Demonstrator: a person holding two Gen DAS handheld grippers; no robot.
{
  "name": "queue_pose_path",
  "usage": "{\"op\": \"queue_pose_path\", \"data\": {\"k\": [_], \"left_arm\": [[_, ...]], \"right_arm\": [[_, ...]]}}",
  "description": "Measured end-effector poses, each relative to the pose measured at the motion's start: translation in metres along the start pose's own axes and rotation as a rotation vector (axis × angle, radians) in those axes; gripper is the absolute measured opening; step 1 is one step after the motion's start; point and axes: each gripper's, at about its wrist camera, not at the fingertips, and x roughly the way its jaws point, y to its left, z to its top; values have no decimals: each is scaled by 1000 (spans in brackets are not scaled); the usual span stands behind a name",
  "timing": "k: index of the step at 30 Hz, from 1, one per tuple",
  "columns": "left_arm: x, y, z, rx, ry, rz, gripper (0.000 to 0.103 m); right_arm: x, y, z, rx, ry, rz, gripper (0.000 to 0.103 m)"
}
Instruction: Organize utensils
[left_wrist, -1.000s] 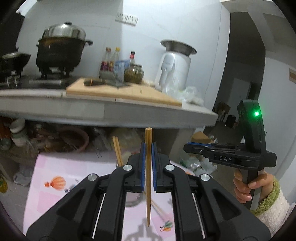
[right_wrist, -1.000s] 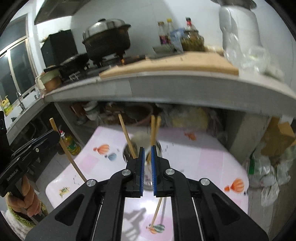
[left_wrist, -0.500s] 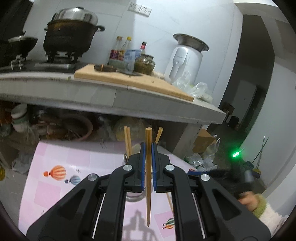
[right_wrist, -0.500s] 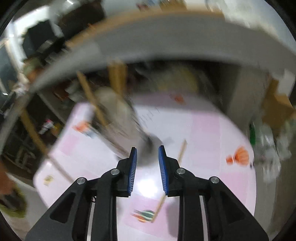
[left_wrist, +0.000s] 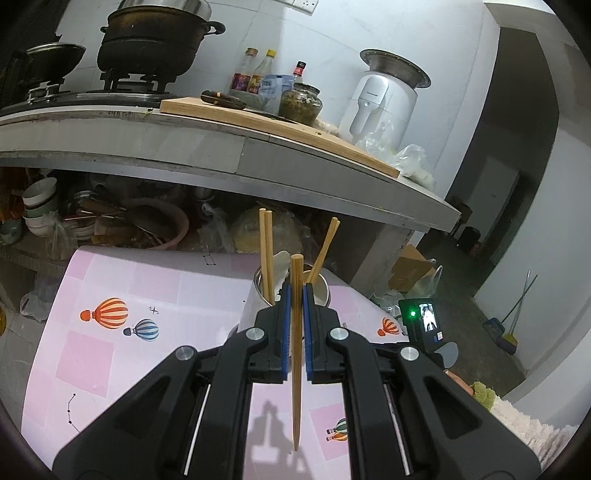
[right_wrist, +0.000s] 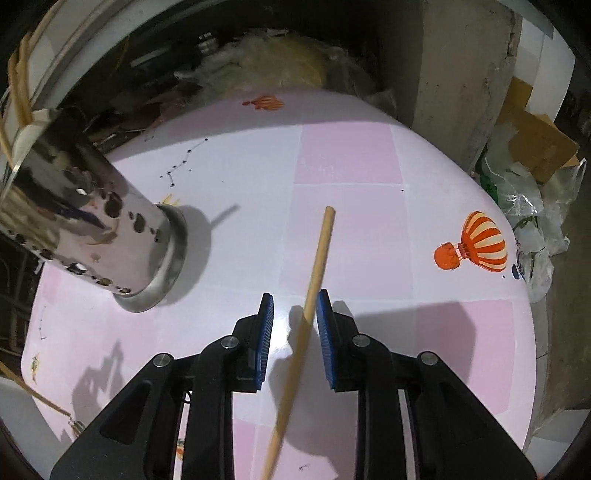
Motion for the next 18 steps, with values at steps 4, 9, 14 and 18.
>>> {"op": "queue_pose_path", "data": {"k": [4, 9, 14, 18], "left_arm": [[1, 1, 3, 0, -2, 5, 5], [1, 0, 3, 3, -1, 8, 5], [2, 1, 3, 2, 4, 11, 5], [2, 0, 3, 2, 7, 11, 5]], "right_arm": [[10, 2, 4, -19, 6, -35, 24], [19, 2, 7, -28, 24, -59, 24], [27, 2, 11, -39, 31, -82, 23], [29, 4, 15, -53, 34, -100, 22]]}}
